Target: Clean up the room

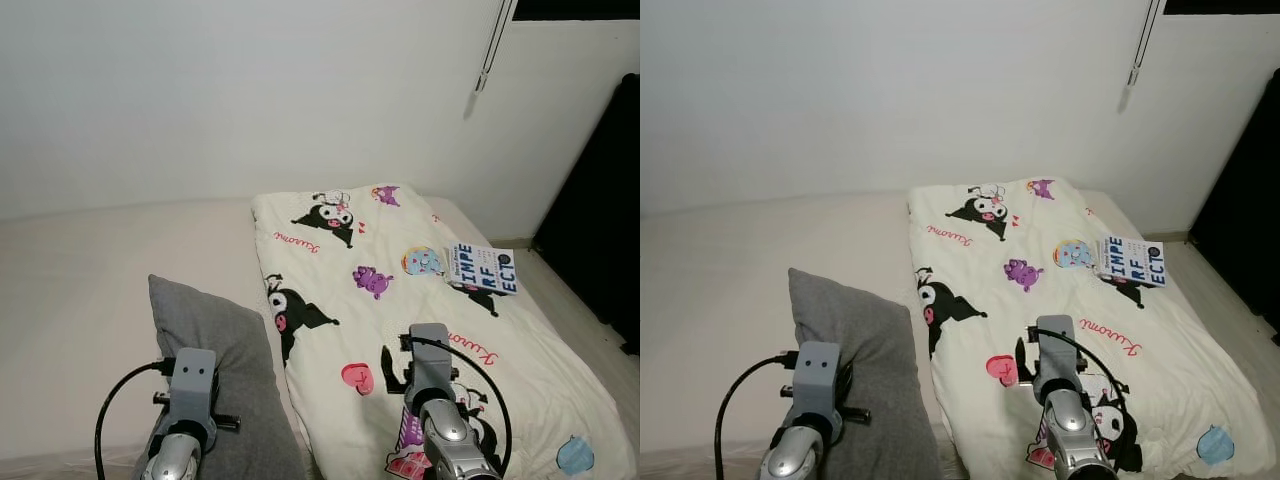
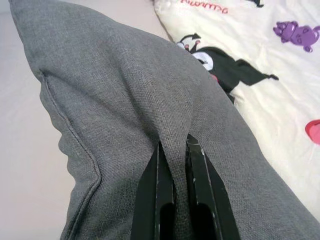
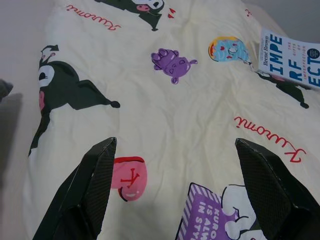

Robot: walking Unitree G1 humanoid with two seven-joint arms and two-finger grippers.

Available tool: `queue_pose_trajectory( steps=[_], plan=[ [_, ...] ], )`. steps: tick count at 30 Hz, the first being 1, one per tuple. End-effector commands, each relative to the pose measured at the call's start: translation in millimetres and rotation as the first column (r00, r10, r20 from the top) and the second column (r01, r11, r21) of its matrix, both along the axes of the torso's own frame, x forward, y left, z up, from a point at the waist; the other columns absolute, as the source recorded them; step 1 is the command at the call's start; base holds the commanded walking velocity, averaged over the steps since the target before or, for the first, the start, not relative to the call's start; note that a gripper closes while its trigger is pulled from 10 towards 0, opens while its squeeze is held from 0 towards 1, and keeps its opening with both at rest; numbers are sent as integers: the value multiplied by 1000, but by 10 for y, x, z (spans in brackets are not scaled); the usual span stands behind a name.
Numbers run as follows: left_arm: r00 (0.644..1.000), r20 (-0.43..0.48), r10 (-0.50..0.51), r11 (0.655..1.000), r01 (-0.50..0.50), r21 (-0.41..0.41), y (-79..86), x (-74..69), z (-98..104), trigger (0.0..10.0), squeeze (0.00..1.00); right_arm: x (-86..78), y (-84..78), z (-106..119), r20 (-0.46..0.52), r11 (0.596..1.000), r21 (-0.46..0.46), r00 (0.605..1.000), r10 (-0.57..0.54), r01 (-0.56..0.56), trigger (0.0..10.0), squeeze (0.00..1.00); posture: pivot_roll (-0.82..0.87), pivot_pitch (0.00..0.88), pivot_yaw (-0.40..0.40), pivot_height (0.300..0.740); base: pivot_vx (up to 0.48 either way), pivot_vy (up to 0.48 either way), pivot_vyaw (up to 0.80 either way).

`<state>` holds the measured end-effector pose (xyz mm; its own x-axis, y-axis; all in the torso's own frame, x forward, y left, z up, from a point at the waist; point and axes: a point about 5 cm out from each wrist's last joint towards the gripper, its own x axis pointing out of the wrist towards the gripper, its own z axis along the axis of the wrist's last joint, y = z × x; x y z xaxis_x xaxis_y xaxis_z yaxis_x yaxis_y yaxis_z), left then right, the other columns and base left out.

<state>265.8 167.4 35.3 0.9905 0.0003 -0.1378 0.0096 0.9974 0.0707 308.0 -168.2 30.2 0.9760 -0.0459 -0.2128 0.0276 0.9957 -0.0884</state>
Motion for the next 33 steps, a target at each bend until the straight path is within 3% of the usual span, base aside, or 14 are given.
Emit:
queue_pose_trajectory(
  steps=[1, 8, 16, 19, 33],
  plan=[
    [998, 57, 23, 1000, -23, -4, 62, 29, 101, 10000, 0, -9, 35, -4, 8, 1000, 25, 1000, 6, -6, 10000, 0, 52, 102, -24, 740, 0, 0, 0],
    [997, 68, 28, 999, -29, 18, 89, 37, 125, 10000, 0, 3, 75, 16, 18, 999, -7, 999, 49, -49, 10000, 0, 53, 103, -22, 740, 0, -132, 0],
    [997, 70, 14, 999, -17, 43, 39, 33, 132, 10000, 0, 24, 102, 43, 30, 998, -31, 998, 63, -62, 10000, 0, 51, 105, -20, 740, 0, -480, 791],
    [997, 69, 21, 1000, -22, 2, 35, 34, 135, 10000, 0, 16, 107, 56, 51, 998, 13, 997, 58, -58, 10000, 0, 51, 108, -21, 740, 0, 0, 479],
    [999, 52, 1, 1000, -2, 19, 39, 43, 125, 10000, 0, 3, 85, 30, 37, 999, 20, 998, 46, -47, 10000, 0, 54, 104, -20, 740, 0, 0, 0]
  ],
)
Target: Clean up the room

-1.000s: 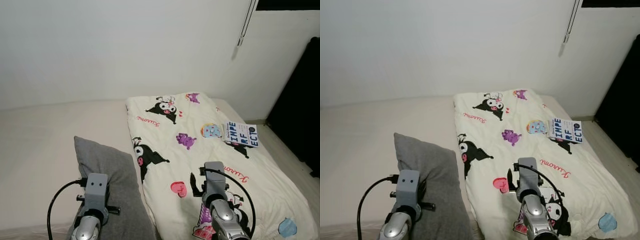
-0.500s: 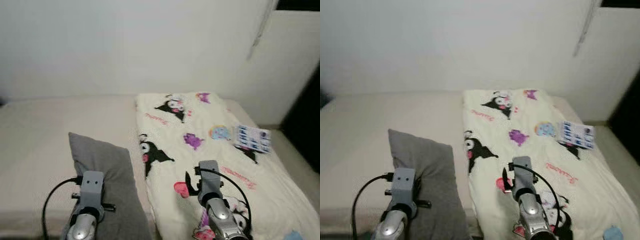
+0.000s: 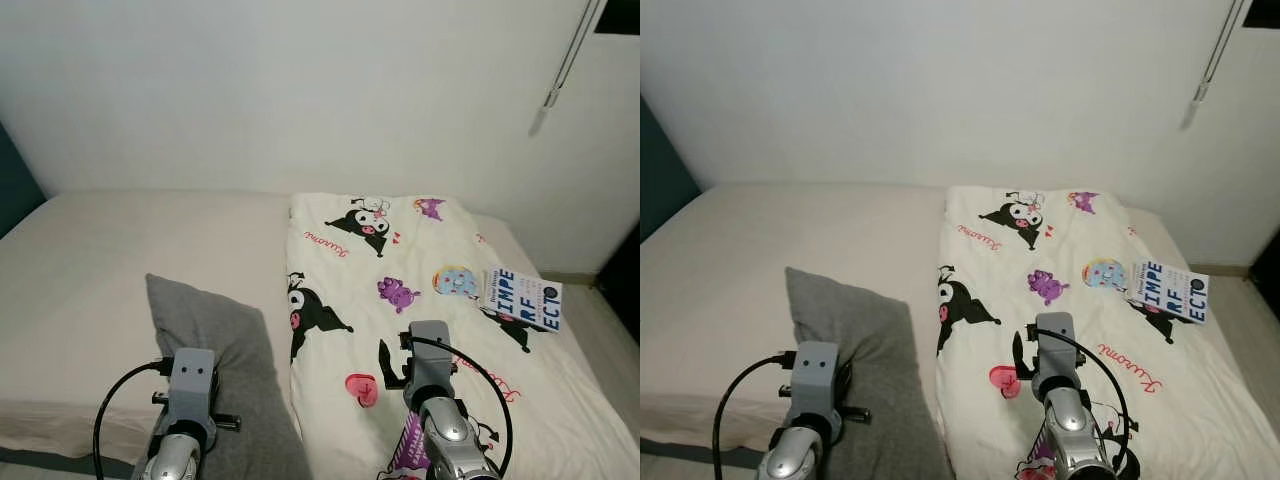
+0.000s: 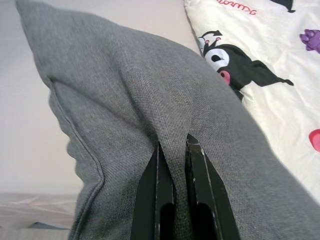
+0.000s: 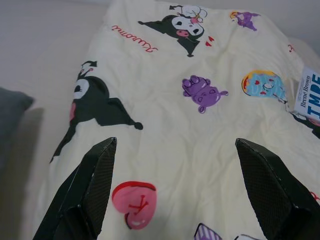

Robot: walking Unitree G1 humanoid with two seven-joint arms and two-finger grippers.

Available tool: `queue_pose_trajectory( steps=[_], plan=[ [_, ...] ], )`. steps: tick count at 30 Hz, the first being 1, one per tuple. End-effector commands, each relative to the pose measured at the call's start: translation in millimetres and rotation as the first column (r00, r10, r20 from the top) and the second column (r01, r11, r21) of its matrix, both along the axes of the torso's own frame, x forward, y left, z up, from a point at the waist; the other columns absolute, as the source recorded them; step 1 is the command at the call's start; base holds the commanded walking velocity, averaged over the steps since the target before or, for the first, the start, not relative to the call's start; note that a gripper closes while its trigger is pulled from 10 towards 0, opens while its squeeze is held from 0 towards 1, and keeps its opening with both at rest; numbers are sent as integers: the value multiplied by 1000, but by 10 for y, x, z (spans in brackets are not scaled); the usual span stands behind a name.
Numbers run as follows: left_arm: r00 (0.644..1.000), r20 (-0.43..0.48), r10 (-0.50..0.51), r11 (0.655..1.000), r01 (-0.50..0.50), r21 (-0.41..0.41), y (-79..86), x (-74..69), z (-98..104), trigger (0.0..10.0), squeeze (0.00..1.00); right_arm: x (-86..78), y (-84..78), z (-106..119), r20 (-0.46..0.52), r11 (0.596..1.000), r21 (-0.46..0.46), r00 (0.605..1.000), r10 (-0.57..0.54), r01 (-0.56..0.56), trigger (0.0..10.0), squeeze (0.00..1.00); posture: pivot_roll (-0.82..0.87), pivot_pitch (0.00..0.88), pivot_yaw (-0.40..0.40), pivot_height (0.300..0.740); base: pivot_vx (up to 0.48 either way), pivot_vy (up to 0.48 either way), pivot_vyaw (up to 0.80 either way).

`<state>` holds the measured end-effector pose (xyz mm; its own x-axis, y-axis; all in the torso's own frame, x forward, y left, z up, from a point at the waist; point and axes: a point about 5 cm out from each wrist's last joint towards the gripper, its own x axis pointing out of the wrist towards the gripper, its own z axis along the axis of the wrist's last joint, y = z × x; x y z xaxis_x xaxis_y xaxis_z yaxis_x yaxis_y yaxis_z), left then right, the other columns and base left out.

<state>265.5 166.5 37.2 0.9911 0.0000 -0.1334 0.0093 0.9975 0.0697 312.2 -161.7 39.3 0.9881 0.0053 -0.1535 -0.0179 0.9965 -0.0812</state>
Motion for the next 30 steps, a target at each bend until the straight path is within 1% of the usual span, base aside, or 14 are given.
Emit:
queue_pose_trajectory(
  steps=[1, 4, 18, 24, 29, 30],
  plan=[
    [999, 45, 0, 1000, -1, 26, 49, 48, 104, 10000, 0, -41, 19, -64, -26, 1000, 12, 1000, -5, 5, 10000, 0, 54, 104, -20, 740, 0, 0, 0],
    [999, 47, -7, 999, 5, 38, 50, 55, 108, 10000, 0, -44, 20, -68, -27, 1000, 12, 1000, -3, 3, 10000, 0, 54, 102, -19, 740, 0, 0, 0],
    [998, 56, -24, 999, 22, 47, 54, 81, 133, 10000, 0, -56, 9, -75, -26, 1000, 6, 1000, -5, 5, 10000, 0, 52, 89, -14, 740, 0, 0, 0],
    [998, 61, -21, 1000, 20, 21, 46, 84, 145, 10000, 0, -57, 13, -74, -23, 1000, 16, 1000, -9, 10, 10000, 0, 50, 91, -14, 740, 0, 0, 0],
    [998, 62, -17, 999, 15, 29, 51, 83, 147, 10000, 0, -57, 5, -70, -21, 1000, 18, 1000, -11, 11, 10000, 0, 50, 93, -16, 740, 0, 0, 0],
    [998, 69, -14, 1000, 13, 12, 48, 82, 154, 10000, 0, -56, 1, -69, -20, 1000, 18, 1000, -11, 11, 10000, 0, 49, 96, -18, 740, 0, 0, 0]
  ],
)
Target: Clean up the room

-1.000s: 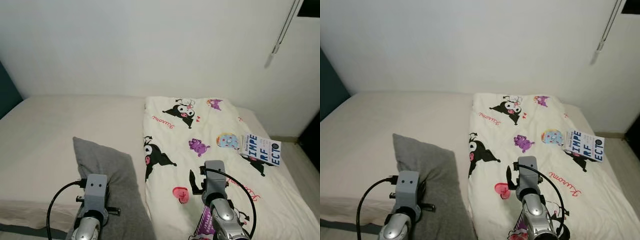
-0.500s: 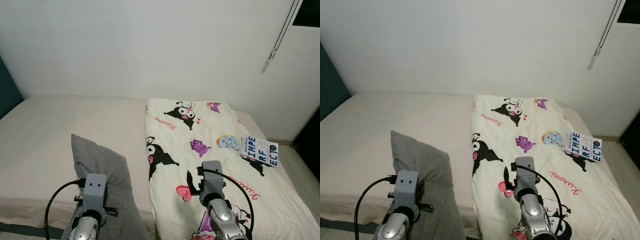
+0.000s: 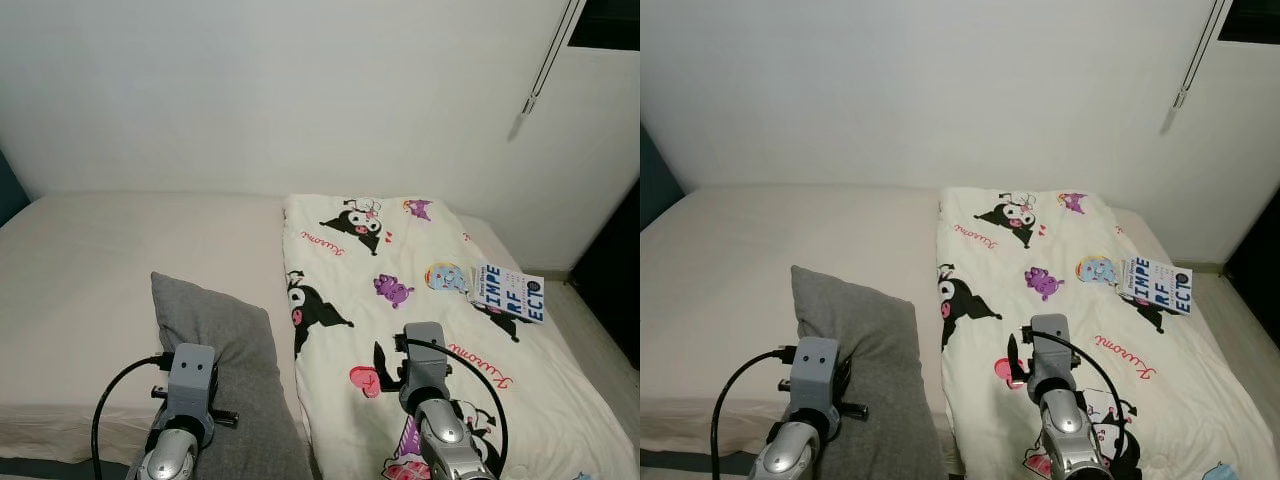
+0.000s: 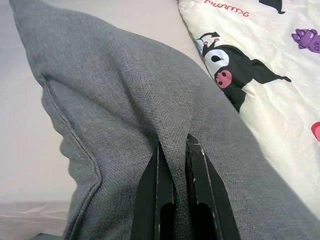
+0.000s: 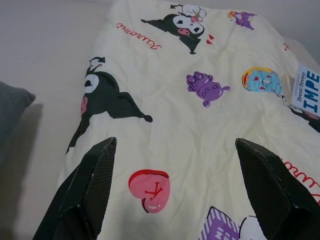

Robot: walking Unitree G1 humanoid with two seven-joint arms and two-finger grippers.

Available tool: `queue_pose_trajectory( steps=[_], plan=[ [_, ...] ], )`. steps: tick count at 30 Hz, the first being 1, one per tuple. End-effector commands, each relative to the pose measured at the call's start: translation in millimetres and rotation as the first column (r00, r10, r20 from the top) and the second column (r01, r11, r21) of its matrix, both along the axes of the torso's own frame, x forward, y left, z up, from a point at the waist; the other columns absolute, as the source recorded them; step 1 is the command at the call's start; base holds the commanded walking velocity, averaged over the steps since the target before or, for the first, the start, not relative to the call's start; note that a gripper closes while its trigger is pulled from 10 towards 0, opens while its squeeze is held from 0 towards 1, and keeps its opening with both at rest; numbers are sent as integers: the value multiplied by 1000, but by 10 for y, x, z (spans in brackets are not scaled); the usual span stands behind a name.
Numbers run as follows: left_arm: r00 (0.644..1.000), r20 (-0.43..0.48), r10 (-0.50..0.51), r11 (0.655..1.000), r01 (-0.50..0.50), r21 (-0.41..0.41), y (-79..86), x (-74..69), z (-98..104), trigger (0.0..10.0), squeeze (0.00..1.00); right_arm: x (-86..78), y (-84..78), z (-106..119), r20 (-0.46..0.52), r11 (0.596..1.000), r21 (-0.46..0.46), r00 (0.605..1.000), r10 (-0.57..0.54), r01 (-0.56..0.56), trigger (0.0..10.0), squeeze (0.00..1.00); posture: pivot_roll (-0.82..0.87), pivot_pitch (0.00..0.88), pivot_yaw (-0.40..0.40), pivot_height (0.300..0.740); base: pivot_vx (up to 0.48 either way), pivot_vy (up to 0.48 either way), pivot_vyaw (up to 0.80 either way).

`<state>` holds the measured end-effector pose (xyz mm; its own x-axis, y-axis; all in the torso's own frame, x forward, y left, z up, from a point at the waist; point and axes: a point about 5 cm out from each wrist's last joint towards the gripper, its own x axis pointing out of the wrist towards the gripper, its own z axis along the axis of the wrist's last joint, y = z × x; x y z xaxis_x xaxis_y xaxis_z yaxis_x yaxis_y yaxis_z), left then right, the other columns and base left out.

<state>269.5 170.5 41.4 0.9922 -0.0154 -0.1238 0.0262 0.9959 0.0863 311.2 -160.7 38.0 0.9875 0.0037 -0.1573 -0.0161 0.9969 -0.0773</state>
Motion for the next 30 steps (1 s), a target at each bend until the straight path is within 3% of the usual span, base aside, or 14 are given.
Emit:
queue_pose_trajectory(
  steps=[1, 30],
  plan=[
    [998, 59, 4, 1000, -4, -6, 8, 42, 112, 10000, 0, -46, -9, -56, -16, 1000, 15, 1000, -9, 9, 10000, 0, 49, 96, -18, 740, 0, 0, 0],
    [997, 70, -15, 1000, 15, 7, -14, 41, 131, 10000, 0, -39, -12, -45, -14, 1000, 17, 1000, -3, 3, 10000, 0, 49, 105, -20, 740, 0, 0, 0]
  ],
)
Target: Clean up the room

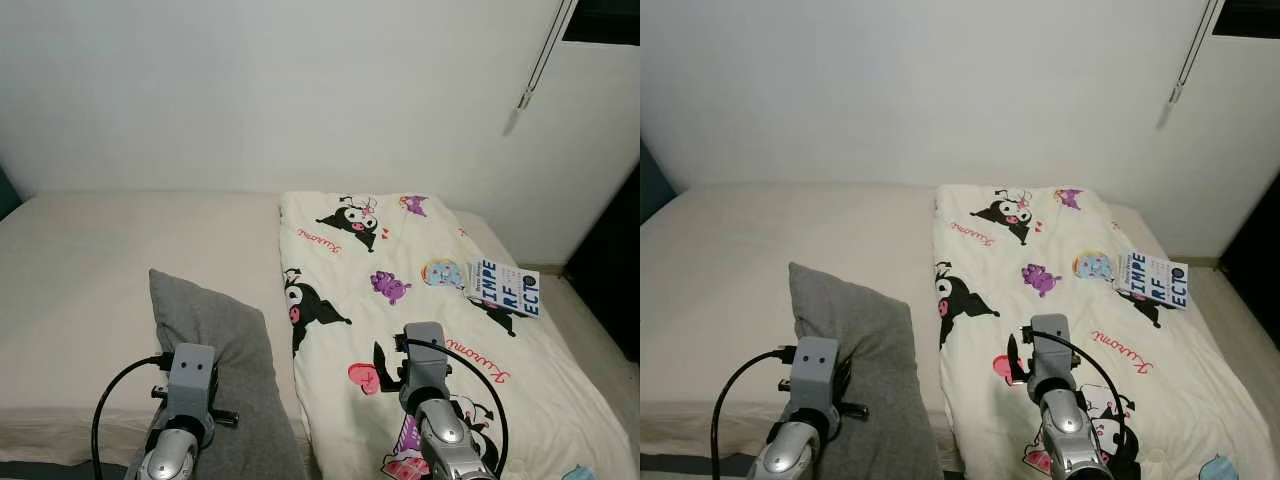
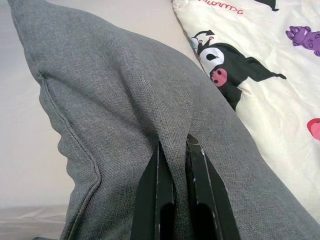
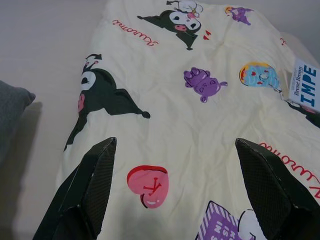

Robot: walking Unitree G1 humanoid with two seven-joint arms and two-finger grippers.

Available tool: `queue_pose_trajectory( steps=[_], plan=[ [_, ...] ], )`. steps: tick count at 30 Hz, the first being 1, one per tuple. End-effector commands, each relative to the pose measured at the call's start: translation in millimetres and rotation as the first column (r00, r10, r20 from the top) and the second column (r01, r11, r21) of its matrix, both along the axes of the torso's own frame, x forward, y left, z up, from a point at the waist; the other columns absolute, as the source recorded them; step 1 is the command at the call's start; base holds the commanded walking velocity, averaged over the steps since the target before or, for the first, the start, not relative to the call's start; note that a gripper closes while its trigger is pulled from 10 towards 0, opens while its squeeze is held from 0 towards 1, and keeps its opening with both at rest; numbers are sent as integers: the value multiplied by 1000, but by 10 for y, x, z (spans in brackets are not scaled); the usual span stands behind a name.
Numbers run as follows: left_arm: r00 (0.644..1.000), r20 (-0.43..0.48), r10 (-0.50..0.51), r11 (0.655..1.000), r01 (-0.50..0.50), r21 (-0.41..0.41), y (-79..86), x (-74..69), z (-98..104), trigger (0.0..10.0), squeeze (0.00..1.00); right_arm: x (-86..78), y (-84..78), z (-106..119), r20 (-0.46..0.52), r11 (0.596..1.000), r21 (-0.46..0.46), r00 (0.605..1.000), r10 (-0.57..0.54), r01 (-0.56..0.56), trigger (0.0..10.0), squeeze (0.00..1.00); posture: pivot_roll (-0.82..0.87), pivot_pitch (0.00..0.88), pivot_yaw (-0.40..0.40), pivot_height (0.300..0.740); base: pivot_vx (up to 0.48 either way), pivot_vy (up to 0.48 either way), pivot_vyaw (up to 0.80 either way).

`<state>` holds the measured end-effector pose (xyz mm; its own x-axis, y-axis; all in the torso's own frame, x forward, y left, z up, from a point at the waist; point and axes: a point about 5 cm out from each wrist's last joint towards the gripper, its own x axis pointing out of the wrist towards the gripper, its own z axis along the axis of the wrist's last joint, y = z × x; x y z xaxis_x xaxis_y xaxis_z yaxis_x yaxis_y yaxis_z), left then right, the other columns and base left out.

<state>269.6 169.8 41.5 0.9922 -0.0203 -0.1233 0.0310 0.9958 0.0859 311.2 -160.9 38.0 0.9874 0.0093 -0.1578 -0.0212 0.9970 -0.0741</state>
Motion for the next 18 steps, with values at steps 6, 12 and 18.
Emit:
queue_pose_trajectory(
  steps=[6, 12, 18],
  plan=[
    [997, 72, -12, 1000, 12, 12, -5, 43, 132, 10000, 0, -40, -7, -46, -13, 1000, 15, 1000, -9, 9, 10000, 0, 49, 104, -18, 740, 0, 0, 0],
    [997, 79, -14, 1000, 13, 16, -3, 51, 149, 10000, 0, -39, -2, -45, -12, 1000, 18, 1000, -11, 11, 10000, 0, 50, 104, -17, 740, 0, 0, 0],
    [997, 82, -12, 1000, 11, 15, -1, 53, 155, 10000, 0, -37, 2, -44, -11, 1000, 21, 1000, -12, 12, 10000, 0, 51, 105, -17, 740, 0, 0, 0]
  ],
)
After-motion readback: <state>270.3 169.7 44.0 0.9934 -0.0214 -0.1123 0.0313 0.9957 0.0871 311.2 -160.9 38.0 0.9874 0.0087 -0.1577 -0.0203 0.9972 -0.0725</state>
